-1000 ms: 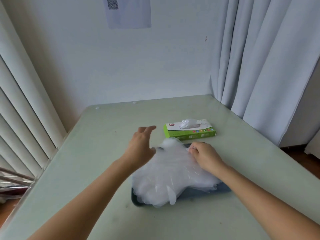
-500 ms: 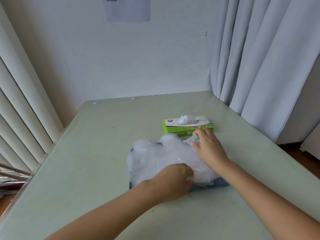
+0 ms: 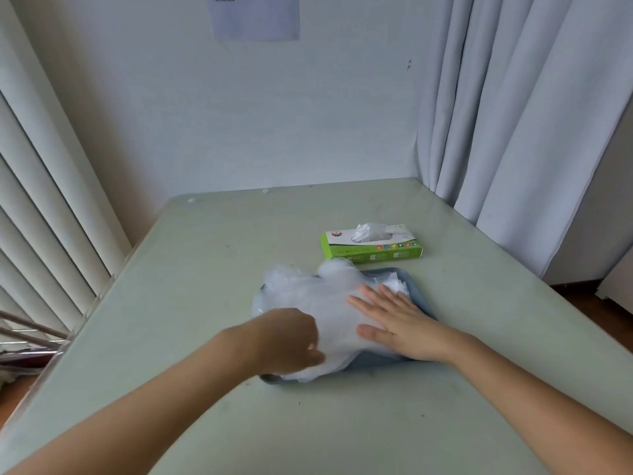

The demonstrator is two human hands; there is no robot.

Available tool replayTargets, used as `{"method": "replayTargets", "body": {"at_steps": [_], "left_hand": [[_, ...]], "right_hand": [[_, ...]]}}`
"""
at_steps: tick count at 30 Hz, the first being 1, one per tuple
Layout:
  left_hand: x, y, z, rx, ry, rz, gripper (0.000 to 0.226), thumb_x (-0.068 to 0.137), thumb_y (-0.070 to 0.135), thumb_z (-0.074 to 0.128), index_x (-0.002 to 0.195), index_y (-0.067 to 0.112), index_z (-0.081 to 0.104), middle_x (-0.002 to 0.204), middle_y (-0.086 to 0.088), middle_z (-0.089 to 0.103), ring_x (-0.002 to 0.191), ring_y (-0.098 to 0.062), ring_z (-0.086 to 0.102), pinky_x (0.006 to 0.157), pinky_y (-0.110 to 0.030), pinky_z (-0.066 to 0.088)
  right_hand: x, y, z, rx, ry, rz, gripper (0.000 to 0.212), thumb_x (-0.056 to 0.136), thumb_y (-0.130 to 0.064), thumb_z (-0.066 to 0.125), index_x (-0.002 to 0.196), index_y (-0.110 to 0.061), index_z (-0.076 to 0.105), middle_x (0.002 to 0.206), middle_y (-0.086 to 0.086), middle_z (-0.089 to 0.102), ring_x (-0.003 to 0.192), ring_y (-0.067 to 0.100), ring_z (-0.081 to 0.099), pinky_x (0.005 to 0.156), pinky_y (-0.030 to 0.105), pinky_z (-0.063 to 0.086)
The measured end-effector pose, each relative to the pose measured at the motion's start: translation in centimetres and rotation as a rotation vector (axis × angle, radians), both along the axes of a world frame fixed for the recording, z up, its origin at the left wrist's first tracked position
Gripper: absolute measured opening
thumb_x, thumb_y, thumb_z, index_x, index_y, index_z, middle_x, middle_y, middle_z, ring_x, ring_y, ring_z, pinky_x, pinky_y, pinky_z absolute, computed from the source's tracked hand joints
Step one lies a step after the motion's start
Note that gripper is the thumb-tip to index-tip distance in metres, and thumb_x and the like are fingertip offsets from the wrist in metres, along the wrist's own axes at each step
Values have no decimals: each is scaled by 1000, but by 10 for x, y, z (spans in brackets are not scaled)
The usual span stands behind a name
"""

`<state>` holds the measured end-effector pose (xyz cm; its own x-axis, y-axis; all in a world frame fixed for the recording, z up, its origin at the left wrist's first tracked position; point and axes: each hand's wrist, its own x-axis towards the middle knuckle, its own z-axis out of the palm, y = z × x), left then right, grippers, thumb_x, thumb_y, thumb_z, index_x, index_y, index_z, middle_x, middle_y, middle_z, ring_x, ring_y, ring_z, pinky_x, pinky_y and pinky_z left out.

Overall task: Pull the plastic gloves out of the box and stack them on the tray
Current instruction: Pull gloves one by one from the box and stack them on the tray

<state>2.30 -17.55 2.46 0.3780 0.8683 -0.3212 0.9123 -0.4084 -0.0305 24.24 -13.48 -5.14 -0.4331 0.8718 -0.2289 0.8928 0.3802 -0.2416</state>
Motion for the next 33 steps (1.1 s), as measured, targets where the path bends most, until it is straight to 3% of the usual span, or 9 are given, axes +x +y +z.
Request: {"method": "replayTargets", "body": {"at_steps": [3,6,10,15,18,20,23,27,33], "left_hand": [[-20,-2,21,-77,128,58,36,95,42,46,92,10,62,81,-2,56,81,-20,51,71,-26,38],[-17,4,31,129,107,109,34,98,41,41,87,12,54,93,-2,61,91,-23,57,78,-29,43],[28,13,11,319,-318,93,36,101,30,35,127,10,52,129,-10,56,117,-26,52,94,-32,40],[83,28,-34,158,-455,50,52,102,13,31,150,1,16,159,-11,12,146,-20,13,116,-30,13],[76,43,-65,66,-435,133,55,105,27,21,152,8,1,161,-7,-4,148,-19,-4,118,-38,0],[64,46,-78,70,-281,97,58,104,39,14,154,14,0,160,-6,-10,147,-22,-10,117,-43,-3],[49,44,-86,109,-188,83,62,100,49,8,153,22,-6,160,0,-14,147,-22,-12,117,-49,-2],[33,33,-84,114,-242,199,68,96,61,17,152,31,-9,160,6,-14,147,-20,-14,115,-53,-7],[12,28,-71,34,-194,206,79,92,68,24,152,28,-8,160,1,-13,147,-23,-10,119,-45,-2]], "right_hand": [[-1,-1,1,14,-52,3,81,73,-79,10,146,-49,-9,157,-11,-21,144,16,-24,114,35,-14],[-1,-1,1,1,-44,-11,84,68,-83,8,144,-52,-10,157,-10,-22,143,19,-26,116,40,-15],[-1,0,2,-11,-77,-5,89,64,-85,5,145,-50,-10,156,-7,-24,143,23,-27,117,43,-15],[-2,-1,2,6,-99,10,115,55,-91,-2,149,-28,-20,158,-5,-23,144,25,-22,118,45,-10],[-2,0,-2,2,-78,-25,142,32,-100,-15,149,-21,-19,157,-3,-23,145,22,-21,118,42,-10],[-1,1,-4,-2,-76,-47,147,27,-100,-16,150,-19,-17,157,0,-26,144,21,-23,117,41,-11],[-2,-1,-1,-7,-55,-60,138,34,-101,-9,150,-26,-16,156,5,-28,143,26,-27,118,42,-11],[-2,-4,3,-48,-67,-132,107,65,-89,22,149,-35,-16,153,10,-32,139,33,-32,118,43,-11],[4,0,9,-65,-96,-143,102,72,-86,33,151,-37,-10,156,15,-24,143,33,-24,119,42,-6]]}}
